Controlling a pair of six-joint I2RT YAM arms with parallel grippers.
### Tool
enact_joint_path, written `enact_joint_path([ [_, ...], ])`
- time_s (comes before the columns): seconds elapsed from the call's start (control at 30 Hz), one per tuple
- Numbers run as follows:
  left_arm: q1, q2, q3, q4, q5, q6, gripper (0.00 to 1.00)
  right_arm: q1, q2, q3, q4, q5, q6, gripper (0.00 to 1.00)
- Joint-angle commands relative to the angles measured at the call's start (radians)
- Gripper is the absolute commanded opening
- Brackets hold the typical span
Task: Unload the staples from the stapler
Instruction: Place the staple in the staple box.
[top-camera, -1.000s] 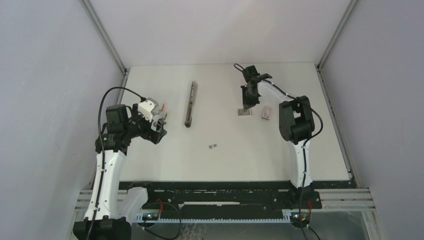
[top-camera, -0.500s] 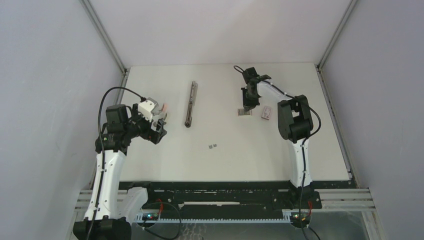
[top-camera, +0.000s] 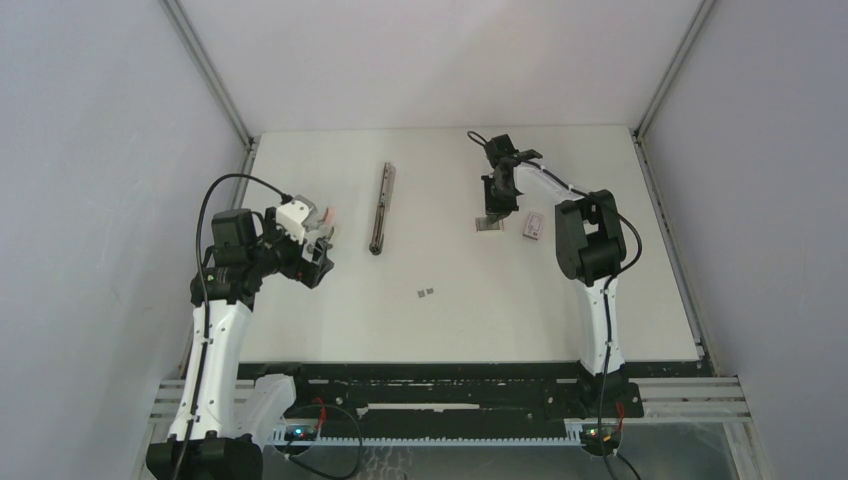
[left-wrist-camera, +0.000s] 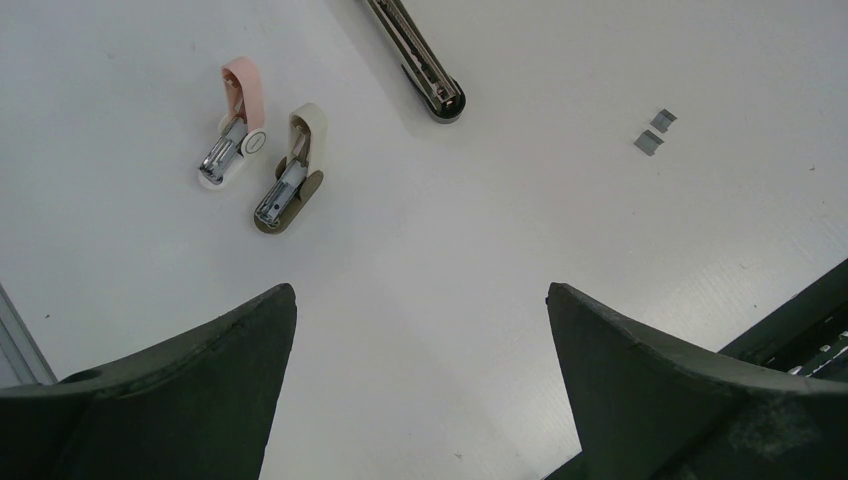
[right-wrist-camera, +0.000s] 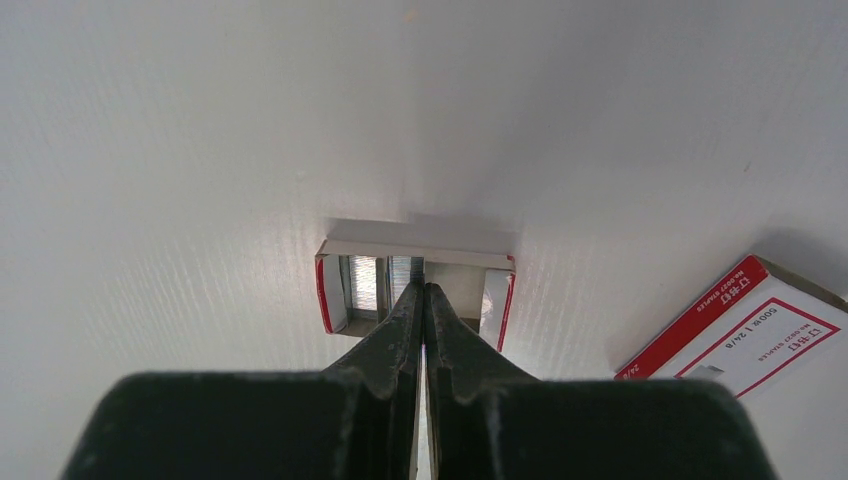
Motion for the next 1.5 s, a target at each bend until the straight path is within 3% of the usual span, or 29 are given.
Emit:
enact_joint_path([
  [0.0, 0.005, -0.008, -0.033, 0.022, 0.023, 0.02, 1.0, -0.005, -0.018, 0.036, 0.008, -0.011, -0.007, 0.0],
  [1.47, 0.006, -0.011, -0.033, 0.022, 0.023, 0.018, 1.0, 0.012, 0.0, 0.049, -0.021, -0.017, -0.03, 0.0],
])
